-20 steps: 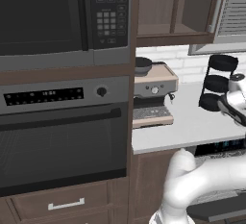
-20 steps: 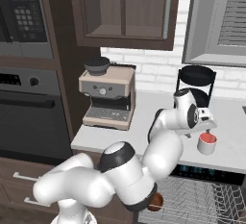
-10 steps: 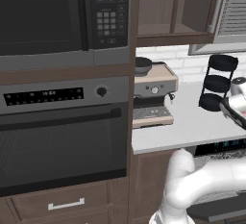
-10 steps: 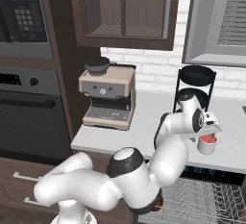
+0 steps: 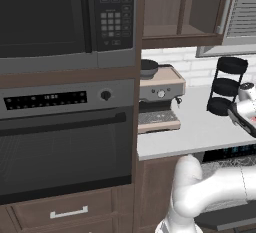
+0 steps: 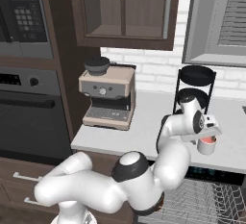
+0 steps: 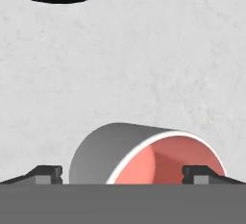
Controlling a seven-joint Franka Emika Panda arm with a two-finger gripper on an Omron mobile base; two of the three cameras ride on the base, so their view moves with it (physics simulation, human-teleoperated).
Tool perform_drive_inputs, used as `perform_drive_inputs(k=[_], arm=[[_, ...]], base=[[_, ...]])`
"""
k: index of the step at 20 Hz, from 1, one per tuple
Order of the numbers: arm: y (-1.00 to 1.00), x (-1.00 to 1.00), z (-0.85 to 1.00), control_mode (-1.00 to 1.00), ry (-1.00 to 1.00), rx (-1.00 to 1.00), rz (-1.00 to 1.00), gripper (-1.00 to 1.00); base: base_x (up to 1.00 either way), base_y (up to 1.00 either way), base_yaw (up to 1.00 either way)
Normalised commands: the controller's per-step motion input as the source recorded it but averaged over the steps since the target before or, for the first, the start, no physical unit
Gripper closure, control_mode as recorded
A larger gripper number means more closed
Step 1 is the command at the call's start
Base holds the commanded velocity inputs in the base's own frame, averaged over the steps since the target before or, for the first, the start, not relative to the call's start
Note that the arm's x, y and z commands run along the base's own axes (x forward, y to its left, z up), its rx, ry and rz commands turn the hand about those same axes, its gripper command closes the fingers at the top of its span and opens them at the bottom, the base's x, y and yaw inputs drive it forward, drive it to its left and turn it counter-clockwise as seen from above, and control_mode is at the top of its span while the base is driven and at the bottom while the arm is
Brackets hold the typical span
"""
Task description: Pick up the cup and bowl from the counter, place them in the dishwasher, and close the dishwasher door.
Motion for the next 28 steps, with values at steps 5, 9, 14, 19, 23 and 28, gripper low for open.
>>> perform_drive_inputs(k=[5, 9, 14, 19, 23, 28], arm=[[0.00, 0.00, -0.22, -1.00, 0.01, 0.00, 0.00, 1.00], [0.00, 0.00, -0.03, -1.00, 0.00, 0.00, 0.00, 1.00], [0.02, -0.04, 0.00, -1.00, 0.00, 0.00, 0.00, 1.00], [0.13, -0.61, 0.03, -1.00, -0.01, 0.00, 0.00, 1.00], [0.01, -1.00, 0.34, -1.00, -0.14, 0.13, 0.00, 1.00], [0.07, -1.00, 0.29, -1.00, -0.22, 0.24, 0.00, 1.00]], base=[[0.00, 0.00, 0.00], [0.00, 0.00, 0.00], [0.00, 0.00, 0.00], [0.00, 0.00, 0.00], [0.00, 0.00, 0.00], [0.00, 0.00, 0.00]])
